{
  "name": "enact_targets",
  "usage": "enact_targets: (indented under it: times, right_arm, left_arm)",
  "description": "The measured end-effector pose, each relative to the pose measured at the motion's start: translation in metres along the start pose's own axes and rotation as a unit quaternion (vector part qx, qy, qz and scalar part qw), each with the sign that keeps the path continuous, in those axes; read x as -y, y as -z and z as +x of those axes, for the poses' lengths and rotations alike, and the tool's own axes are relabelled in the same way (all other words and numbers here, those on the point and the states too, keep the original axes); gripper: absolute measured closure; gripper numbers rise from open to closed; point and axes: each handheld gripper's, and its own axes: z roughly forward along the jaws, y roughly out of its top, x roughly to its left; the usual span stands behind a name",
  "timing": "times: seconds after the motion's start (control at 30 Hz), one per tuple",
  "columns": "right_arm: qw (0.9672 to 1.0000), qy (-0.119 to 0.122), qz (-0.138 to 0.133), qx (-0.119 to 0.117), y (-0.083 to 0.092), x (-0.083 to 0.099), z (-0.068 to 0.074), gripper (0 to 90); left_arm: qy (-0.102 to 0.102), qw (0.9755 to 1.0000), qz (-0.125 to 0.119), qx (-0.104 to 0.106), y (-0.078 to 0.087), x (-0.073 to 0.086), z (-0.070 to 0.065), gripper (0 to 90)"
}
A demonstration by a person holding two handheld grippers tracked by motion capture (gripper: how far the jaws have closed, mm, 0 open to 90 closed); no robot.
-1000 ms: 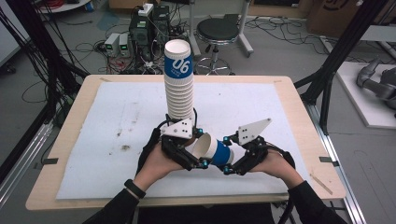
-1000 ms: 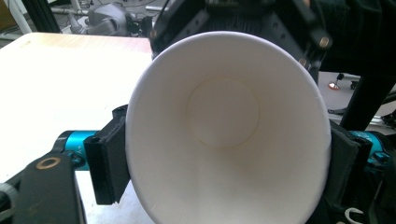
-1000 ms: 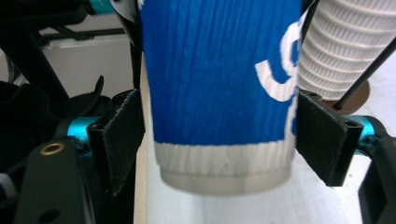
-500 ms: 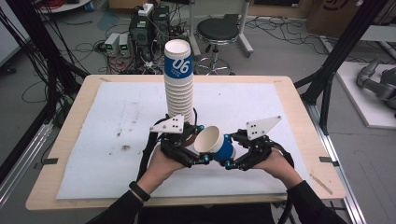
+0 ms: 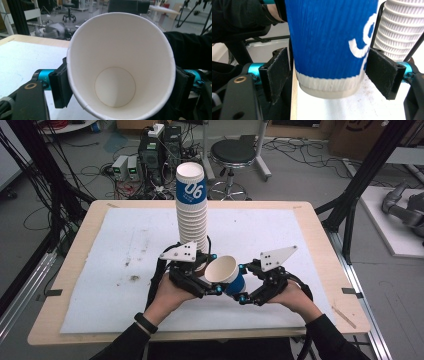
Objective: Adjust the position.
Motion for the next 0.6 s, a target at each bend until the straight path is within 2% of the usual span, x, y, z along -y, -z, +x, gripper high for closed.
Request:
enact_targets:
  times: [0.03,0.1,0.17,0.27,0.37,0.5,0.6]
  right_arm:
    - [1.0000,0.000,0.002,-0.001,-0.0014,0.0001,0.0003,22.4]
    - [1.0000,-0.002,0.007,-0.005,-0.0054,0.0008,0.0006,29.7]
    - [0.9999,0.003,0.008,-0.007,-0.0074,0.0018,0.0006,30.2]
    - [0.9999,0.002,-0.011,-0.012,-0.0074,0.0024,0.0006,30.3]
    - [0.9994,0.001,-0.033,-0.009,-0.0060,0.0023,0.0007,30.4]
    - [0.9978,-0.009,-0.063,-0.016,-0.0058,0.0038,0.0000,30.4]
    - [0.9973,-0.013,-0.071,-0.018,-0.0079,0.0039,0.0007,30.4]
  left_arm:
    - [-0.001,1.0000,0.000,0.002,-0.0002,-0.0004,-0.0003,22.5]
    - [-0.002,1.0000,-0.001,0.004,-0.0012,-0.0017,-0.0019,22.5]
    - [-0.009,1.0000,-0.003,0.002,-0.0018,-0.0027,-0.0034,22.4]
    - [-0.007,0.9995,-0.030,-0.005,-0.0022,-0.0021,-0.0051,18.1]
    - [0.013,0.9978,-0.065,0.001,-0.0036,0.0014,-0.0047,15.2]
    - [0.027,0.9962,-0.083,0.008,-0.0061,0.0035,-0.0045,15.2]
    - [0.034,0.9949,-0.094,0.012,-0.0065,0.0034,-0.0043,15.2]
